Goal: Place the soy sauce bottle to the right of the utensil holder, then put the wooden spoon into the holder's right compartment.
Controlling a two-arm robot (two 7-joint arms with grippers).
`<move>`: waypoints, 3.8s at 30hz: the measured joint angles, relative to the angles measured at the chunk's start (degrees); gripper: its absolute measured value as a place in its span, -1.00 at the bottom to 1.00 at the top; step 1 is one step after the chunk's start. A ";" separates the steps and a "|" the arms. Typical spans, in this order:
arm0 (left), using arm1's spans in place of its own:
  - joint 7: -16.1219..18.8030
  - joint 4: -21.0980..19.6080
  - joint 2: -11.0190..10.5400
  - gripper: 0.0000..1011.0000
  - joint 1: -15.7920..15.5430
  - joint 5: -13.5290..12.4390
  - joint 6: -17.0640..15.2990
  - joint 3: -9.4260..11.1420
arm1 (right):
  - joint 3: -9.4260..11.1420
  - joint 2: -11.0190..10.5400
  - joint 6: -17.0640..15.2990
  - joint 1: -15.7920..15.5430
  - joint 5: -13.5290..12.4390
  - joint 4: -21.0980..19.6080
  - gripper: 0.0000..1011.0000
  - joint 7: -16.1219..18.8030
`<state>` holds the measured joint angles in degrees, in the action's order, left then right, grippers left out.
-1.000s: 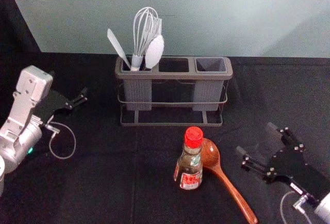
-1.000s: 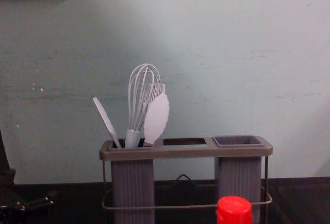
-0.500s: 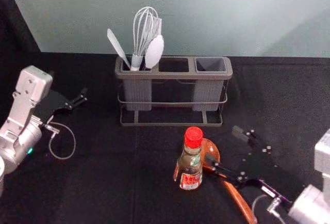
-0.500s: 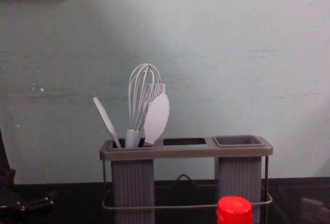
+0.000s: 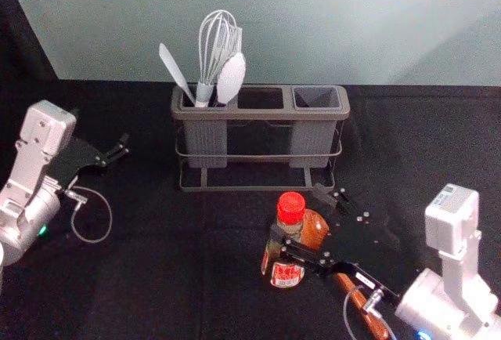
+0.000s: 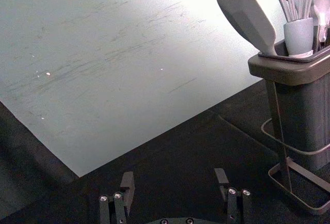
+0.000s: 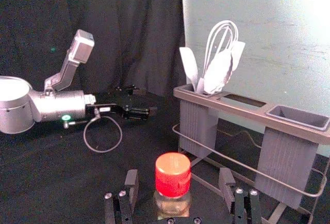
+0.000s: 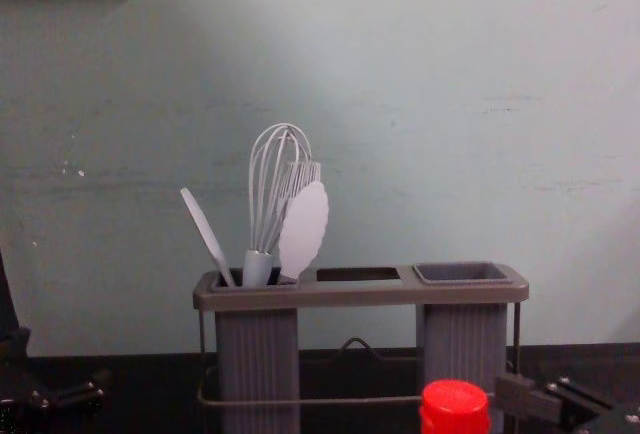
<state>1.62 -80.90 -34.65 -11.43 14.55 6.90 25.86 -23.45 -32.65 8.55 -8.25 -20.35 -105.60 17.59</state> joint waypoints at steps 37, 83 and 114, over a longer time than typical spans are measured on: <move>0.00 0.00 0.00 1.00 0.00 0.00 0.00 0.00 | 3.01 6.88 -3.27 0.19 1.37 -0.25 -0.24 4.35; 0.00 0.00 0.00 1.00 0.00 0.00 0.01 0.00 | 14.75 6.88 -4.05 9.36 -1.89 11.53 -0.24 4.14; 0.00 0.00 0.00 1.00 0.00 0.00 0.00 0.00 | 12.50 12.04 -1.82 21.21 -0.06 26.27 -0.24 4.65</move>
<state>1.62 -80.90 -34.64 -11.43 14.55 6.91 25.86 -10.95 -20.61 6.72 12.95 -20.42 -79.33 22.24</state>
